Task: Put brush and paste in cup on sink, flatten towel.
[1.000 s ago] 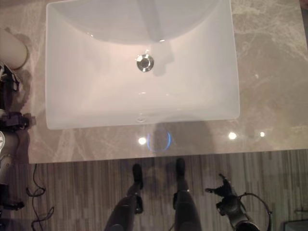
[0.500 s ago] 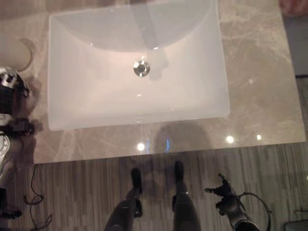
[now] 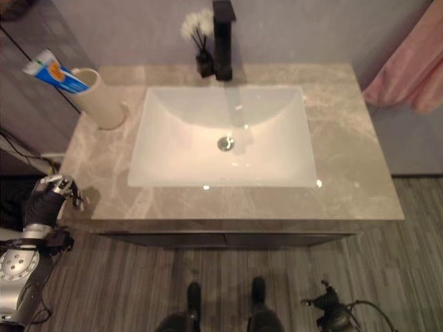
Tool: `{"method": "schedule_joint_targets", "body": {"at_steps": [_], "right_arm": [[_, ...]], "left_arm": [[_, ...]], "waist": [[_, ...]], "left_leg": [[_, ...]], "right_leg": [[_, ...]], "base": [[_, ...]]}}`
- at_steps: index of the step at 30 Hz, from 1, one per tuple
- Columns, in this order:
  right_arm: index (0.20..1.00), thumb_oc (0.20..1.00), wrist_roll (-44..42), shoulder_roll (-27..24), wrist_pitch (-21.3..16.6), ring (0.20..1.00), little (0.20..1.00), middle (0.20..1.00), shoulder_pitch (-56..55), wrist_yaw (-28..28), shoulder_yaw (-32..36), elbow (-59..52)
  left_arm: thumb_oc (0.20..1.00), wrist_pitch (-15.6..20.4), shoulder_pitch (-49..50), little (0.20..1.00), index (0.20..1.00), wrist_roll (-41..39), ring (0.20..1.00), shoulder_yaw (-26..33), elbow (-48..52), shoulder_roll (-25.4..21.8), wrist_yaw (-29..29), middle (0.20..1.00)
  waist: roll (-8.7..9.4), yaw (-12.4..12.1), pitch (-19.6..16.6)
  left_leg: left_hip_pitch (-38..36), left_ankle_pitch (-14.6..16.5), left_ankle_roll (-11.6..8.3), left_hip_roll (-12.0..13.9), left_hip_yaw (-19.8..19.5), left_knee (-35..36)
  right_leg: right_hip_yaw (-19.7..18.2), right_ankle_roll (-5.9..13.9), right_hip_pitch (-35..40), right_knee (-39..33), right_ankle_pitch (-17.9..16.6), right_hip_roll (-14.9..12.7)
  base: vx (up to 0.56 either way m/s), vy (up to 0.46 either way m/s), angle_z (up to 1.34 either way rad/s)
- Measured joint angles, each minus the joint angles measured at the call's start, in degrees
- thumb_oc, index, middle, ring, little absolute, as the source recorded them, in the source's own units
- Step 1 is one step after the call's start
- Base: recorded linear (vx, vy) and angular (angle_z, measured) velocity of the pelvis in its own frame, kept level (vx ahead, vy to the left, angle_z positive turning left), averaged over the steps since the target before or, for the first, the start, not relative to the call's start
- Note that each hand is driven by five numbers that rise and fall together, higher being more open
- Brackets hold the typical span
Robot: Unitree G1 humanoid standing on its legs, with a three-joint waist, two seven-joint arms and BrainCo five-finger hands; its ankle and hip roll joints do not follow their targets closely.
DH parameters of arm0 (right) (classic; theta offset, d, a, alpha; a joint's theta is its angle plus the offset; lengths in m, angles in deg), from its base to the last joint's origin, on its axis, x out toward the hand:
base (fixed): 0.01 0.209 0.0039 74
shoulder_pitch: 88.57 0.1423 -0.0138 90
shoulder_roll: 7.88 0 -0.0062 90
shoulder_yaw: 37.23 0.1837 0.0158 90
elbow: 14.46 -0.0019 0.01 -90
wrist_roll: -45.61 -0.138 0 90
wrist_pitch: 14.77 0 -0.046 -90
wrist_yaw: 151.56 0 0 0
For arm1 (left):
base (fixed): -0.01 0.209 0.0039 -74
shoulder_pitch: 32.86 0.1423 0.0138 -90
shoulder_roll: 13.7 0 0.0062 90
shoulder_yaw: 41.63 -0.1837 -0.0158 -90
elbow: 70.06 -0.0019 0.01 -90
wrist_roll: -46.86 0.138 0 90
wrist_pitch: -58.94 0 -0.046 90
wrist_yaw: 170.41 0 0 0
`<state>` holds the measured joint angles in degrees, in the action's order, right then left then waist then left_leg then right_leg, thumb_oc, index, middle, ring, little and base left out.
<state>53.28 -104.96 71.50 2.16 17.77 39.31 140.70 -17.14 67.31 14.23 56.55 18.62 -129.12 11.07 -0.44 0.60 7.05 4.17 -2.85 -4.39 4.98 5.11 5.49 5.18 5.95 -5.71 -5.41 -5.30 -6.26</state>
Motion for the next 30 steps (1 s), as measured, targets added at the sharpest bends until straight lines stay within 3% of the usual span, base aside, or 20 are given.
{"method": "schedule_joint_targets", "body": {"at_steps": [10, 17, 19, 21, 23, 26, 28, 29, 30], "right_arm": [[1.0, 1.0, -0.01, 0.78, -0.11, 1.0, 1.0, 1.0, -5.27, 1.78, 2.86, -3.07], [1.0, 1.0, 0.1, 1.55, -0.12, 1.0, 1.0, 1.0, -4.8, 2.19, 3.14, -3.17], [1.0, 1.0, 0.16, 1.81, -0.21, 1.0, 1.0, 1.0, -4.46, 2.23, 3.13, -3.45], [1.0, 1.0, 0.05, 1.99, -0.3, 1.0, 1.0, 1.0, -4.92, 2.25, 2.96, -3.81], [1.0, 1.0, -0.06, 2.48, -0.61, 1.0, 1.0, 1.0, -5.79, 2.29, 2.31, -3.99], [1.0, 1.0, -0.11, 2.52, -1.12, 1.0, 1.0, 1.0, -6.24, 2.25, 1.63, -3.83], [1.0, 1.0, -0.1, 1.32, -1.24, 1.0, 1.0, 1.0, -6.26, 2.23, 1.68, -4.15], [1.0, 1.0, -0.08, 0.03, -1.28, 1.0, 1.0, 1.0, -5.64, 2.26, 1.65, -4.51], [1.0, 1.0, -0.05, -0.63, -1.31, 1.0, 1.0, 1.0, -5.72, 2.27, 1.59, -4.86]], "left_arm": [[0.2, -0.19, 3.61, 0.2, 0.2, 0.0, 0.2, 0.49, 0.31, 3.48, -2.55, 0.2], [0.2, -0.21, 4.53, 0.2, 0.2, 0.02, 0.2, 0.64, 2.13, 3.47, -3.21, 0.2], [0.2, -0.26, 6.1, 0.2, 0.2, 0.03, 0.2, 0.57, 2.38, 3.37, -3.79, 0.2], [0.2, -0.26, 6.37, 0.2, 0.2, 0.02, 0.2, 0.53, 2.37, 3.33, -4.15, 0.2], [0.2, -0.24, 6.38, 0.2, 0.2, 0.01, 0.2, 0.68, 2.37, 3.2, -4.17, 0.2], [0.2, -0.24, 6.22, 0.2, 0.2, 0.04, 0.2, 0.63, 2.37, 2.88, -4.08, 0.2], [0.2, -0.27, 4.51, 0.2, 0.2, 0.04, 0.2, -0.07, 1.85, 4.03, -3.97, 0.2], [0.2, -0.26, 3.25, 0.2, 0.2, 0.19, 0.2, -0.62, 1.93, 4.13, -4.01, 0.2], [0.2, -0.21, 2.4, 0.2, 0.2, 0.18, 0.2, -0.48, 1.89, 4.01, -3.83, 0.2]], "waist": [[0.43, 0.09, -5.49], [2.32, 0.05, -6.59], [2.06, 0.07, -6.24], [1.74, 0.3, -5.99], [2.64, 0.25, -6.0], [3.87, 0.57, -5.62], [2.52, 1.44, -3.23], [0.16, 2.56, -0.34], [-0.05, 3.58, 0.62]], "left_leg": [[-4.22, 1.2, 1.79, -2.58, 0.14, 0.05], [-5.83, 2.05, 3.4, -5.65, 1.33, 0.09], [-6.19, 2.46, 4.21, -6.02, 1.91, 0.14], [-6.14, 2.52, 4.66, -6.36, 1.87, 0.14], [-6.13, 2.43, 4.98, -6.91, 1.93, 0.13], [-6.04, 2.16, 5.21, -6.72, 1.49, 0.1], [-6.93, 1.91, 5.19, -5.41, -1.08, -0.08], [-8.03, 1.77, 5.64, -4.15, -3.65, -0.51], [-7.86, 2.08, 5.17, -3.57, -4.67, -1.47]], "right_leg": [[-0.14, 1.53, 4.14, 0.48, 0.56, -2.46], [-1.66, 2.85, 4.94, 0.63, -0.18, -5.16], [-1.94, 2.87, 4.33, 2.69, -0.29, -5.7], [-4.35, 2.35, 2.64, 5.18, 0.41, -5.52], [-7.91, 2.15, 1.11, 6.85, 2.52, -5.64], [-9.19, 4.41, 1.08, 7.09, 3.58, -5.53], [-8.32, 5.53, 0.59, 12.19, 4.01, -4.44], [-7.98, 7.28, -1.96, 18.62, 7.36, -2.85], [-10.24, 6.85, -2.54, 16.67, 8.33, -1.4]], "base": [[0.0, 0.13, 0.0], [-0.04, 0.151, -0.07], [-0.02, 0.157, -0.17], [0.05, 0.147, -0.08], [0.05, 0.074, -0.03], [0.11, -0.011, 0.01], [0.21, -0.04, 0.37], [0.24, -0.073, 0.65], [0.23, -0.087, 0.71]]}}
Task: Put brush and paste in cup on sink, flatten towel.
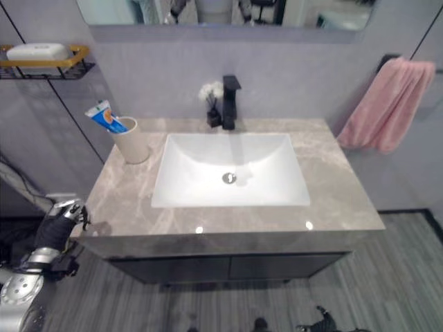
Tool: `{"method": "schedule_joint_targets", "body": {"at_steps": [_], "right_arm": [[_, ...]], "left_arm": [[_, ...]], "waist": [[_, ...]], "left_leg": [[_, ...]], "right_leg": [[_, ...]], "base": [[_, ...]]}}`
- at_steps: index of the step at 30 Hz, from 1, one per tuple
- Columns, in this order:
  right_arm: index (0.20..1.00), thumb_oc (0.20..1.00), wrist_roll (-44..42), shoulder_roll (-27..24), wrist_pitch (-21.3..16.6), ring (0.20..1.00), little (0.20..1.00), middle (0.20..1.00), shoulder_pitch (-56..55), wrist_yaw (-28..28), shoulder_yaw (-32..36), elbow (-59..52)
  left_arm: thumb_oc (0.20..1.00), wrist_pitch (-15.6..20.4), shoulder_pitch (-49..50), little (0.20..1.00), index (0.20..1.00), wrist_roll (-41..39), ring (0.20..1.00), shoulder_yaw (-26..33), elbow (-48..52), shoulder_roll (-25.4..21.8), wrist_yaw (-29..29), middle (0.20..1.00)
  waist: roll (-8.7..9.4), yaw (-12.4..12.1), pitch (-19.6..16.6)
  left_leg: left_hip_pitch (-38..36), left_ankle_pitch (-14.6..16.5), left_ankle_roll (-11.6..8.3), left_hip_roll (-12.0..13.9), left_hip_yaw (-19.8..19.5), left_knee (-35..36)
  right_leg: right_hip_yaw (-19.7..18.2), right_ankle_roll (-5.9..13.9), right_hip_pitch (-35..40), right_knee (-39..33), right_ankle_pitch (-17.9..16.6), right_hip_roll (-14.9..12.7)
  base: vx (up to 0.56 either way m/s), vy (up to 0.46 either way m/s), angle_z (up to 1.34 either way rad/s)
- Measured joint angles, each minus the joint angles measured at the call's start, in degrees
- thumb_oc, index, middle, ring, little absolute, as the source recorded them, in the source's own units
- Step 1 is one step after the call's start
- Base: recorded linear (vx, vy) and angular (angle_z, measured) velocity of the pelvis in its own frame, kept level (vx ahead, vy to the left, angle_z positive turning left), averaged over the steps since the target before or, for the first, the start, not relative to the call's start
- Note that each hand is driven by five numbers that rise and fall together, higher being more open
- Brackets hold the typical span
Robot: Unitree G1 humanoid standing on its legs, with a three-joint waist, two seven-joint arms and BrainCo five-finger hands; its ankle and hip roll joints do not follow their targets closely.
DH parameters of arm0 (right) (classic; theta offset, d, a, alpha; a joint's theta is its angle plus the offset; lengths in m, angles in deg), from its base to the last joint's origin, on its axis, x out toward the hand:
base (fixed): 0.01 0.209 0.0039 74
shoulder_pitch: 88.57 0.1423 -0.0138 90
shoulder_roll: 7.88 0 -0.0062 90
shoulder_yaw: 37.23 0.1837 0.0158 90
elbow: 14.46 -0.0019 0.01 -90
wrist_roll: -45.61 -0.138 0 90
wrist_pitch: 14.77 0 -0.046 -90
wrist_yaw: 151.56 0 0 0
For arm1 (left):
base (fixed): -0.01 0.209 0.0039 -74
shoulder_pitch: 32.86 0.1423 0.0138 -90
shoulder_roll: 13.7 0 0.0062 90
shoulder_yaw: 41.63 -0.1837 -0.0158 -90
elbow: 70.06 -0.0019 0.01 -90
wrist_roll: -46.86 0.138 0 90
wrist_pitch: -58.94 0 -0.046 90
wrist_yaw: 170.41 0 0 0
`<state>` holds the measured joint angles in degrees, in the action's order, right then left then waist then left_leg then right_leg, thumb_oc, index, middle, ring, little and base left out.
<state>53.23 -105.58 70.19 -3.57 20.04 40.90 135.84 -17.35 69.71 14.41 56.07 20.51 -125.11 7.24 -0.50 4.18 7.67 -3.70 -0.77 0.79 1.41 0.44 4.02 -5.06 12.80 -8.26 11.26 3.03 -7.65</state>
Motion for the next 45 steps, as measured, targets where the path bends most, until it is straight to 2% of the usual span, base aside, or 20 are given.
{"method": "schedule_joint_targets", "body": {"at_steps": [1, 2, 3, 4, 5, 6, 7, 8, 9, 12, 15, 21, 26, 31, 36, 45], "right_arm": [[1.0, 1.0, 0.02, -0.25, -0.02, 1.0, 1.0, 1.0, -0.32, 0.03, 0.01, -0.34], [1.0, 1.0, 0.05, -0.19, -0.04, 1.0, 1.0, 1.0, -0.87, 0.17, -0.01, -0.49], [1.0, 1.0, 0.05, 0.02, 0.0, 1.0, 1.0, 1.0, -1.96, 0.51, 0.2, 0.15], [1.0, 1.0, 0.07, 0.03, 0.0, 1.0, 1.0, 1.0, -2.4, 0.62, 0.45, 0.75], [1.0, 1.0, 0.14, -0.56, 0.03, 1.0, 1.0, 1.0, -1.82, 1.0, 0.6, 2.18], [1.0, 1.0, 0.2, -1.21, -0.07, 1.0, 1.0, 1.0, -1.99, 1.06, 0.52, 2.38], [1.0, 1.0, 0.45, -2.32, -0.01, 1.0, 1.0, 1.0, -2.73, 1.07, 0.5, 2.33], [1.0, 1.0, 1.16, -2.34, 0.16, 1.0, 1.0, 1.0, -3.07, 1.11, 0.36, 2.31], [1.0, 1.0, 1.29, -2.23, 0.07, 1.0, 1.0, 1.0, -3.52, 1.15, 0.3, 2.16], [1.0, 1.0, 2.12, -2.21, 0.06, 1.0, 1.0, 1.0, -3.11, 1.11, 0.5, 1.29], [1.0, 1.0, 2.19, -2.21, -0.08, 1.0, 1.0, 1.0, -3.87, 1.0, 0.37, -0.39], [1.0, 1.0, 2.27, -2.23, -0.4, 1.0, 1.0, 1.0, -3.52, 0.95, 0.08, -2.21], [1.0, 1.0, 2.32, -2.25, -0.48, 1.0, 1.0, 1.0, -2.99, 0.94, -1.2, -1.99], [1.0, 1.0, 2.33, -2.18, -0.76, 1.0, 1.0, 1.0, -1.49, 0.9, -2.36, -1.07], [1.0, 1.0, 2.25, -2.19, -0.88, 1.0, 1.0, 1.0, -0.35, 0.8, -2.42, -0.69], [1.0, 1.0, 2.13, -2.22, -1.03, 1.0, 1.0, 1.0, 2.55, -0.3, -3.63, -1.58]], "left_arm": [[0.2, 0.02, -1.36, 0.2, 0.2, 0.0, 0.2, 0.1, -0.11, -0.09, 0.17, 0.2], [0.2, 0.06, -2.39, 0.2, 0.2, 0.16, 0.2, 0.09, -0.17, -0.25, 0.22, 0.2], [0.2, 0.16, -3.46, 0.2, 0.2, 1.32, 0.2, -0.01, -0.47, 0.09, 0.21, 0.2], [0.2, 0.15, -3.48, 0.2, 0.2, 1.55, 0.2, -0.15, -0.54, 0.41, 0.25, 0.2], [0.2, 0.14, -2.83, 0.2, 0.2, 1.55, 0.2, -0.11, -0.62, 1.35, 0.34, 0.2], [0.2, 0.11, -2.23, 0.2, 0.2, 1.54, 0.2, -0.05, -0.76, 2.15, 0.47, 0.2], [0.2, 0.04, -1.69, 0.2, 0.2, 1.55, 0.2, -0.07, -0.8, 3.04, 0.5, 0.2], [0.2, 0.17, -1.7, 0.2, 0.2, 1.52, 0.2, 0.28, -1.02, 3.29, 0.68, 0.2], [0.2, 0.21, -1.32, 0.2, 0.2, 1.52, 0.2, 0.45, -1.14, 3.26, 0.82, 0.2], [0.2, 0.16, -0.45, 0.2, 0.2, 1.53, 0.2, 0.51, -2.37, 3.5, 1.07, 0.2], [0.2, -0.02, -0.13, 0.2, 0.2, 1.54, 0.2, 0.59, -4.41, 3.35, 2.04, 0.2], [0.2, -0.08, -1.44, 0.2, 0.2, 1.57, 0.2, 0.64, -6.07, 2.69, 4.09, 0.2], [0.2, 0.1, -4.74, 0.2, 0.2, 1.59, 0.2, 1.06, -7.57, 0.54, 6.96, 0.2], [0.2, 0.45, -10.43, 0.2, 0.2, 1.63, 0.2, 1.0, -9.1, -4.24, 8.92, 0.2], [0.2, 0.72, -16.56, 0.2, 0.2, 1.6, 0.2, 0.44, -11.18, -7.61, 10.24, 0.2], [0.2, 1.7, -23.07, 0.2, 0.2, 0.96, 0.2, -1.74, -13.34, -10.28, 11.08, 0.2]], "waist": [[-0.17, 0.14, 0.83], [0.67, 0.24, 0.97], [2.21, 1.14, 0.67], [2.88, 1.49, 0.68], [2.62, 0.64, 0.92], [1.6, 0.43, 0.36], [-1.13, 1.12, -1.12], [-1.55, 0.84, -1.7], [-1.33, 0.73, -2.04], [-1.14, -0.16, -3.0], [-0.79, 0.21, -3.92], [-0.93, -0.03, -3.73], [-1.15, 0.03, -2.47], [0.15, 0.96, 0.28], [0.69, 1.71, 2.6], [0.58, 3.06, 3.65]], "left_leg": [[0.01, 0.21, -0.31, 0.03, -1.36, -0.33], [0.29, 0.52, -0.8, -0.3, -1.92, -0.44], [0.21, 0.83, -1.38, -1.33, -4.4, -0.55], [-0.06, 1.08, -1.22, -1.93, -4.65, -1.51], [2.8, 5.62, -0.79, -2.89, -3.22, -13.08], [3.73, 8.16, -0.62, -2.62, -2.94, -16.87], [3.54, 11.4, -0.39, -1.14, -3.08, -16.59], [1.56, 11.8, -1.82, -0.14, -3.32, -13.17], [0.48, 10.95, -1.85, -0.43, -3.11, -11.38], [-1.32, 8.66, -2.42, 1.16, -3.56, -6.2], [-1.42, 6.96, -3.33, 1.61, -4.28, -3.55], [-1.05, 6.47, -3.58, 1.92, -4.09, -1.62], [1.13, 6.09, -3.44, 1.48, -3.77, -1.05], [4.87, 5.09, -3.63, 1.26, -4.09, -0.7], [6.42, 3.94, -4.04, 1.71, -4.3, 0.95], [8.85, 3.84, -4.25, 2.48, -4.46, 1.0]], "right_leg": [[-0.99, -0.86, -0.22, -2.77, -0.94, 0.77], [-0.8, -0.94, -0.81, -3.74, -1.32, 0.79], [-0.66, -3.46, -0.7, -3.59, -3.08, 0.64], [-0.48, -3.64, -0.92, -3.51, -3.1, 0.01], [-0.41, -3.74, -0.51, -3.49, -3.24, -0.13], [-0.05, -3.94, -0.29, -3.79, -3.32, 0.5], [2.0, -4.68, 0.27, -4.1, -3.26, 2.38], [2.53, -5.42, 0.33, -3.26, -2.75, 3.08], [2.52, -5.55, 0.49, -3.36, -2.64, 3.33], [3.0, -6.07, 1.27, -5.64, -3.72, 3.97], [4.19, -6.62, 1.68, -8.36, -4.91, 4.41], [4.22, -6.95, 0.35, -9.12, -5.52, 4.63], [4.02, -6.69, -2.18, -9.03, -5.65, 4.31], [4.05, -6.87, -6.2, -8.49, -6.29, 3.77], [4.29, -7.03, -8.35, -8.69, -6.6, 4.08], [5.24, -7.27, -10.18, -9.5, -6.98, 4.75]], "base": [[0.15, -0.103, 0.61], [0.17, -0.118, 0.98], [0.2, -0.149, 0.91], [0.19, -0.127, 0.67], [0.13, -0.082, 0.17], [0.17, -0.108, 0.17], [0.12, -0.081, 0.29], [0.17, -0.119, 0.26], [0.05, -0.039, 0.05], [0.13, -0.129, 0.02], [0.04, -0.03, 0.12], [-0.02, 0.015, -0.01], [-0.07, 0.015, -0.02], [-0.06, -0.019, 0.04], [-0.01, -0.039, 0.02], [0.01, -0.039, 0.02]]}}
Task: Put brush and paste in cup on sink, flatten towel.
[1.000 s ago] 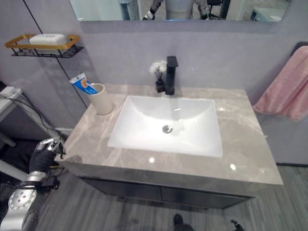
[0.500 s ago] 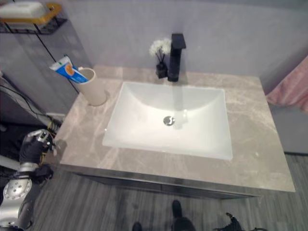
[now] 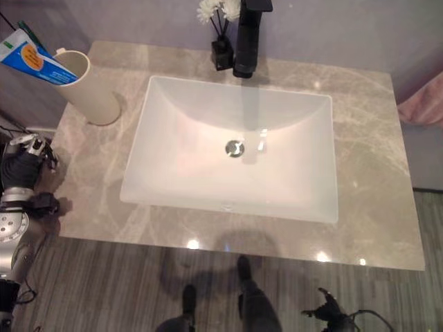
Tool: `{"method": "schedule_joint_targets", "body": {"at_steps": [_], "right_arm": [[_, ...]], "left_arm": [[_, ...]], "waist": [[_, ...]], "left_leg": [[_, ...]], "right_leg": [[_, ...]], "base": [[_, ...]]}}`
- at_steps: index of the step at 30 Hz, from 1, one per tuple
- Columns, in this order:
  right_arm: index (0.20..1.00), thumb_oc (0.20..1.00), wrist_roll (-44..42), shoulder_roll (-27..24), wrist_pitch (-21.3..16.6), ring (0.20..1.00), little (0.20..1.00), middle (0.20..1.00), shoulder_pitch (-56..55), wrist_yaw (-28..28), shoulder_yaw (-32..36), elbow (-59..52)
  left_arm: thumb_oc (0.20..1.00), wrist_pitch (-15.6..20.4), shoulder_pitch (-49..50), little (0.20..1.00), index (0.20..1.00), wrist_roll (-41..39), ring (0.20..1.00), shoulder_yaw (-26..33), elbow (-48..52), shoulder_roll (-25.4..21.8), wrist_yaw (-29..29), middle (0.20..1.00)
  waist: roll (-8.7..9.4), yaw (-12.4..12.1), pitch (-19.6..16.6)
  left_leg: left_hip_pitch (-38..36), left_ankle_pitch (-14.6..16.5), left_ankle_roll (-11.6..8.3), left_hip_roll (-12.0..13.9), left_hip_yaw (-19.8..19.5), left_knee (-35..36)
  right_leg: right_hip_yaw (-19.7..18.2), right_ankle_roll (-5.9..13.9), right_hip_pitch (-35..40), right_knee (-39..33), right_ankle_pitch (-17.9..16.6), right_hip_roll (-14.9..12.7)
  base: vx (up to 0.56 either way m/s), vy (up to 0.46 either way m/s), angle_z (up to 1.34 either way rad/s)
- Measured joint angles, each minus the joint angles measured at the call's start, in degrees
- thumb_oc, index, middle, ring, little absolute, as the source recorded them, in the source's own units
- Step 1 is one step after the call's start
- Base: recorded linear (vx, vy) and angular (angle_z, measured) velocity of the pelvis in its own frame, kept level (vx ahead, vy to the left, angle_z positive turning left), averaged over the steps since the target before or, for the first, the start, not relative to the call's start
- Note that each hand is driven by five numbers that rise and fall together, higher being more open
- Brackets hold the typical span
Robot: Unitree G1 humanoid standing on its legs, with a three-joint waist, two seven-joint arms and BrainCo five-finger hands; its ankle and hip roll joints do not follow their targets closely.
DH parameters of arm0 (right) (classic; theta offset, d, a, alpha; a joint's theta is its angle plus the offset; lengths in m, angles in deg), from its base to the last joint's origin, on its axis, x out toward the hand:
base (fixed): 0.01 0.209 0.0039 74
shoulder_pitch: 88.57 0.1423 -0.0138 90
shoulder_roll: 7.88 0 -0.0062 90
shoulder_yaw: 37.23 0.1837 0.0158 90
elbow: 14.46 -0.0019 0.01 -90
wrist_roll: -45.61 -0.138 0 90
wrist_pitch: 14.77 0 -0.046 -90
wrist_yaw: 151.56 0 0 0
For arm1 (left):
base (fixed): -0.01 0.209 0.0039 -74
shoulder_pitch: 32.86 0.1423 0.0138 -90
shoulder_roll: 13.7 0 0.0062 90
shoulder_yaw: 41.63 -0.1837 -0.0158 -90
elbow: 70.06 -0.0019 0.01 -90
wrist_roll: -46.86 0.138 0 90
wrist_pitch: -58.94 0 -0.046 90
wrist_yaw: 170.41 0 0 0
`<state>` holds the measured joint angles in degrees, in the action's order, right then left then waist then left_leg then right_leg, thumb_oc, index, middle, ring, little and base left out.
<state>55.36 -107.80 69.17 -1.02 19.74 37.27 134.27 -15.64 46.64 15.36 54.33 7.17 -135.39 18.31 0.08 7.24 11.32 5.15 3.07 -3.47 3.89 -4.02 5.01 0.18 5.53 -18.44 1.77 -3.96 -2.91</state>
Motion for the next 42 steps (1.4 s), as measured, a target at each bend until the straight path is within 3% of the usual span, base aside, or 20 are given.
{"method": "schedule_joint_targets", "body": {"at_steps": [10, 25, 42], "right_arm": [[1.0, 1.0, -1.23, -0.05, -0.37, 1.0, 1.0, 1.0, 1.15, -0.06, -1.48, -2.22], [1.0, 1.0, -2.26, -0.06, -1.05, 1.0, 1.0, 1.0, 1.66, -1.06, -3.37, -4.92], [1.0, 1.0, -2.26, -0.04, -1.17, 1.0, 1.0, 1.0, 1.91, -1.13, -3.76, -5.74]], "left_arm": [[0.2, 0.84, -5.39, 0.2, 0.2, -0.12, 0.2, -0.99, -0.68, -2.07, 1.66, 0.2], [0.2, 1.14, -10.04, 0.2, 0.2, -0.04, 0.2, -2.42, -2.26, -2.27, 2.93, 0.2], [0.2, 1.06, -10.96, 0.2, 0.2, 0.09, 0.2, -2.84, -3.3, -3.55, 4.35, 0.2]], "waist": [[0.11, 0.46, 1.42], [0.14, 3.04, 1.4], [-0.47, 3.04, 0.27]], "left_leg": [[2.49, -0.26, -0.43, 0.39, -0.46, 0.01], [3.47, -0.31, -0.71, 1.26, 0.13, 0.05], [6.01, -1.02, -2.27, 2.51, 0.06, 0.05]], "right_leg": [[0.57, -0.11, -2.2, 0.03, -0.07, 0.17], [0.32, -0.64, -3.66, 0.06, -0.45, 1.2], [0.51, -1.89, -6.46, 0.41, -1.32, 2.42]], "base": [[0.02, -0.038, 0.03], [0.0, -0.015, -0.02], [0.0, -0.004, 0.0]]}}
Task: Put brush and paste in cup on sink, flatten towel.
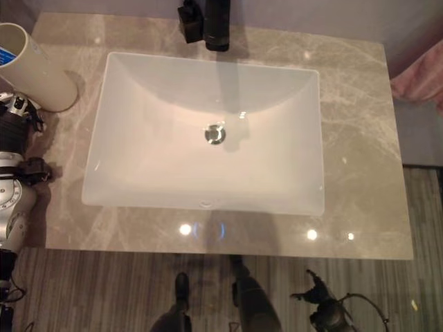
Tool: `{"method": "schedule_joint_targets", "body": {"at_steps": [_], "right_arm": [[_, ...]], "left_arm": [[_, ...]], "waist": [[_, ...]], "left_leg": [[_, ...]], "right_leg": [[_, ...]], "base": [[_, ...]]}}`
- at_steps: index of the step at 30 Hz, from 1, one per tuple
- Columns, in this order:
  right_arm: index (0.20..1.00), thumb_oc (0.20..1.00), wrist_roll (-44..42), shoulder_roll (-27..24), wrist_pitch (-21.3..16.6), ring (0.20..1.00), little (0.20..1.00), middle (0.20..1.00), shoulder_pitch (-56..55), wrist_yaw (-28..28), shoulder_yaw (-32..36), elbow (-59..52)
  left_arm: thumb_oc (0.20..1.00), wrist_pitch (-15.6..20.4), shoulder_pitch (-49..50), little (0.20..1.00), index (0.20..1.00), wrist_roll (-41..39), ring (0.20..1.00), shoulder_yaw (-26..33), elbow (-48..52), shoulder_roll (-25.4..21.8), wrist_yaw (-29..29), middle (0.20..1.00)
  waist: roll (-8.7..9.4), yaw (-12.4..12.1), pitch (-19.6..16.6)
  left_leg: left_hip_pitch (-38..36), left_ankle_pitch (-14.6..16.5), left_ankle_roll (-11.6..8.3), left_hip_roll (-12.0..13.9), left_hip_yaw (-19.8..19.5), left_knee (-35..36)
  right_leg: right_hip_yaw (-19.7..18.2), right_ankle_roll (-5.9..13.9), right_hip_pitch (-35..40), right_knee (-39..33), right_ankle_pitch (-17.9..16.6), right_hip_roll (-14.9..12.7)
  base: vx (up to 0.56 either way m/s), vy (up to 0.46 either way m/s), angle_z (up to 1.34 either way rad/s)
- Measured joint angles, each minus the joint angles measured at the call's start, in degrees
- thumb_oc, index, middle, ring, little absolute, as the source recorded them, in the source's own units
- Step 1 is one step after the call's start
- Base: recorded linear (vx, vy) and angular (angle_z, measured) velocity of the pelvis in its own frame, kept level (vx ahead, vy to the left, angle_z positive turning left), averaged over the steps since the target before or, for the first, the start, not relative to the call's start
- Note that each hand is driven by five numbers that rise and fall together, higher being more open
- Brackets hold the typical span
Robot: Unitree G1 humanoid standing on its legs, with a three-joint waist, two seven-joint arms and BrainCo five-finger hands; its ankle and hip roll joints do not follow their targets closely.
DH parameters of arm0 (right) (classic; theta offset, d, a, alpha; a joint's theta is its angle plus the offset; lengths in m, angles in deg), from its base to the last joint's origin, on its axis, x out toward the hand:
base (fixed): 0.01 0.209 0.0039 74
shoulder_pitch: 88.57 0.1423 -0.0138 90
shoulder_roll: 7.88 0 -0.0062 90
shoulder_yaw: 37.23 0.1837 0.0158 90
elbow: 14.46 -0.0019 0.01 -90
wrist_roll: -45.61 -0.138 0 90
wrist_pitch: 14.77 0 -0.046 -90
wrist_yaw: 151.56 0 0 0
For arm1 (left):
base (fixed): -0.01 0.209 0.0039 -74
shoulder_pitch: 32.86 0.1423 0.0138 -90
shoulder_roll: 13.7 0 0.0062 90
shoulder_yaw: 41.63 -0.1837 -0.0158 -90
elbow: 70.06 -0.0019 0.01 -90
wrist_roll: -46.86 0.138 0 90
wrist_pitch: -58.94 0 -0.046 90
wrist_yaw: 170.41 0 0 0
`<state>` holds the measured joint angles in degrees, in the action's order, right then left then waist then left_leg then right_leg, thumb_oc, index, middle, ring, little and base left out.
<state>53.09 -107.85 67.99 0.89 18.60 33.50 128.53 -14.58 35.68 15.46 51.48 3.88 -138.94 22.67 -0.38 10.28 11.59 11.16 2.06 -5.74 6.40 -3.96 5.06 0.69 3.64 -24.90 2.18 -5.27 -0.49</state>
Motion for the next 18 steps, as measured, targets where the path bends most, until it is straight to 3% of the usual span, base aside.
{"method": "schedule_joint_targets", "body": {"at_steps": [18], "right_arm": [[1.0, 1.0, 0.0, -0.07, -0.12, 1.0, 1.0, 1.0, 1.16, -0.07, -0.07, 0.01]], "left_arm": [[0.2, 0.15, -0.54, 0.2, 0.2, 0.31, 0.2, -1.91, -0.87, 0.01, 1.04, 0.2]], "waist": [[-1.02, -0.03, -1.52]], "left_leg": [[2.04, -0.68, -1.02, 0.87, -0.1, 0.02]], "right_leg": [[0.15, -0.71, -2.46, 0.8, -0.24, 0.87]], "base": [[0.0, 0.0, 0.0]]}}
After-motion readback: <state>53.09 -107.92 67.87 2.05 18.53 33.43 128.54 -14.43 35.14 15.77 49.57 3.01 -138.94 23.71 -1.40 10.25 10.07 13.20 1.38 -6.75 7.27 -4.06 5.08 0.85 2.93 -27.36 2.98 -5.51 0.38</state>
